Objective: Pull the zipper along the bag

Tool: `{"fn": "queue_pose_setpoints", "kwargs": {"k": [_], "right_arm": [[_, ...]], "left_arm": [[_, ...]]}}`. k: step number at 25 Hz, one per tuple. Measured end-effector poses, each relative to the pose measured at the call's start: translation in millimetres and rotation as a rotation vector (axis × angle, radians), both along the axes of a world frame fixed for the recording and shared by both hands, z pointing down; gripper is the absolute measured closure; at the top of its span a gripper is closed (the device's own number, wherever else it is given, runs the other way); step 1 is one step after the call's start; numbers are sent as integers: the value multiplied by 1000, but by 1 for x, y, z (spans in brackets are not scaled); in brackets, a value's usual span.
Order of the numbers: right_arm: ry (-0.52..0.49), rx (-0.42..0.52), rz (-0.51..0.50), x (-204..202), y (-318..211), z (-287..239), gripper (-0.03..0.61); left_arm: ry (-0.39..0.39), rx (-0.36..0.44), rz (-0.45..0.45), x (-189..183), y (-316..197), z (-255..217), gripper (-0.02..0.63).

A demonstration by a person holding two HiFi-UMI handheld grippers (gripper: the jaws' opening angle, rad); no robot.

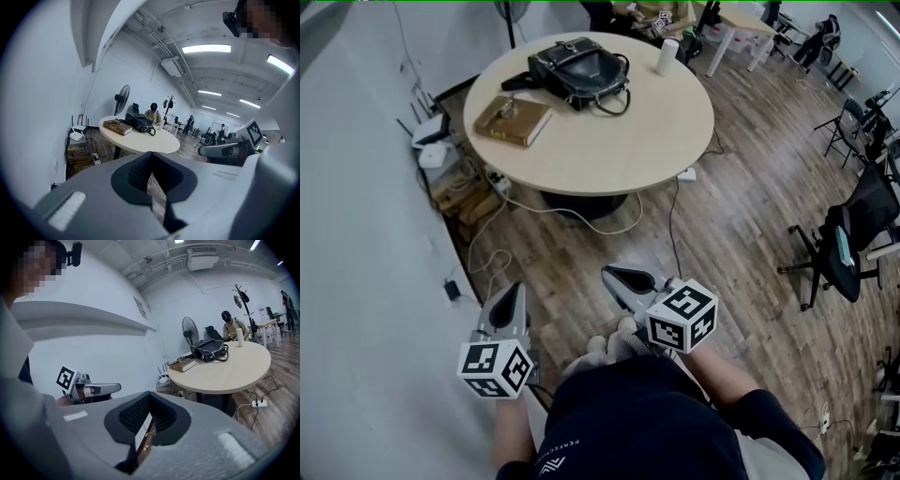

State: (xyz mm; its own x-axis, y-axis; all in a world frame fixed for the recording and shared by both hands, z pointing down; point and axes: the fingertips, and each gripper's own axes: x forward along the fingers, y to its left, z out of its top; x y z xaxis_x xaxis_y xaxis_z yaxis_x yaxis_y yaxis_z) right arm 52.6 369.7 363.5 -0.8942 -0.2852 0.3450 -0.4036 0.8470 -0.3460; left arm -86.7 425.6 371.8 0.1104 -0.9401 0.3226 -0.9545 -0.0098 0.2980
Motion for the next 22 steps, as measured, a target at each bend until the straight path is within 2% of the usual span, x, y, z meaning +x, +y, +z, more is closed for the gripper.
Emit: {"fn": "queue_pose_setpoints", "kwargs": {"k": [4, 8, 18, 22], "right_arm": [[24, 1, 15, -5, -13, 7, 574], [8, 7, -4, -11, -29, 7, 574], [-14, 20, -86, -46, -96, 2, 574], [-23, 25, -82, -58, -128, 1, 574]], "left_arm": [[2, 1, 16, -2, -14, 5, 597], [9, 10, 25, -5, -33, 8, 597], [-14, 20, 7, -38, -108, 1, 597], [-15, 6, 2, -48, -137, 3, 597]]}}
